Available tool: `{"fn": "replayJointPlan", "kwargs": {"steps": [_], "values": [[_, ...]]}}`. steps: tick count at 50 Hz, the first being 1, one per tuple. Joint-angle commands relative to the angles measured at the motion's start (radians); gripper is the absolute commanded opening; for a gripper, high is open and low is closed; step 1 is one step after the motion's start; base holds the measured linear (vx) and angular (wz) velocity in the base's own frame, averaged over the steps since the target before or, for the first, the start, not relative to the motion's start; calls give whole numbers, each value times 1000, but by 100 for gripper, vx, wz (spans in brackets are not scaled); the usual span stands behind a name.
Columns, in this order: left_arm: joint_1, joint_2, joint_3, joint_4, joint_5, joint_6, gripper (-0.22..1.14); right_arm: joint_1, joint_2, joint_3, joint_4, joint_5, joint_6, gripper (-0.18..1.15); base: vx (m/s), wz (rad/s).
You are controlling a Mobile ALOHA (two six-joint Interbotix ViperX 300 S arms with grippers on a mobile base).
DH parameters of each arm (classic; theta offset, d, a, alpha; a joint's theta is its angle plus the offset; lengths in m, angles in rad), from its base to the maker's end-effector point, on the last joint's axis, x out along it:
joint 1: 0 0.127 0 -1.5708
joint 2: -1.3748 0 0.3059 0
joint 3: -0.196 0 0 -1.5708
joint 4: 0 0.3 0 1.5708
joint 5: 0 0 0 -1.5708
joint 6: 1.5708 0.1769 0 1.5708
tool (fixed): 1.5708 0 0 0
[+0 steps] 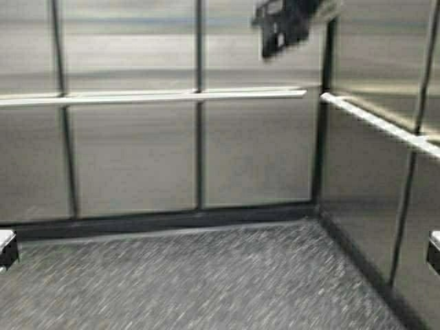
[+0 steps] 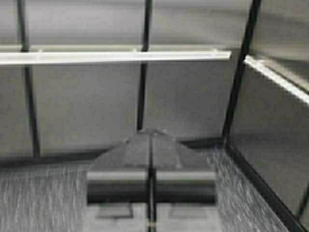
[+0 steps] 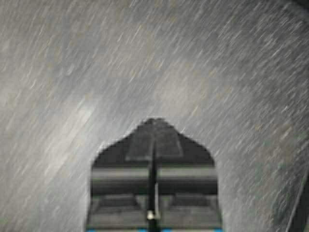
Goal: Navigate to elevator, push the call button, then enter the elevator
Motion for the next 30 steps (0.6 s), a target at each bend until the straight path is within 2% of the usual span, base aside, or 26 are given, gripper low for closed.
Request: {"fn": "replayJointPlan", "kwargs": {"steps": [1, 13, 19, 26, 30], "values": [[2, 57, 0, -2, -2, 2, 2, -52, -38, -14, 3, -6, 12, 6, 47, -11], [2, 121, -26, 0, -17, 18, 3, -64, -37, 2, -2, -14, 40, 6, 45, -6], [2, 156, -25, 5, -20, 15, 2, -103, -34, 35, 3, -3, 48, 6, 45, -7], [2, 186, -32, 6, -25, 38, 3, -106, -100, -6, 3, -6, 58, 6, 43, 2], [2, 229, -43, 8, -23, 37, 2, -141, -110, -3, 3, 0, 60, 6, 46, 9]]}}
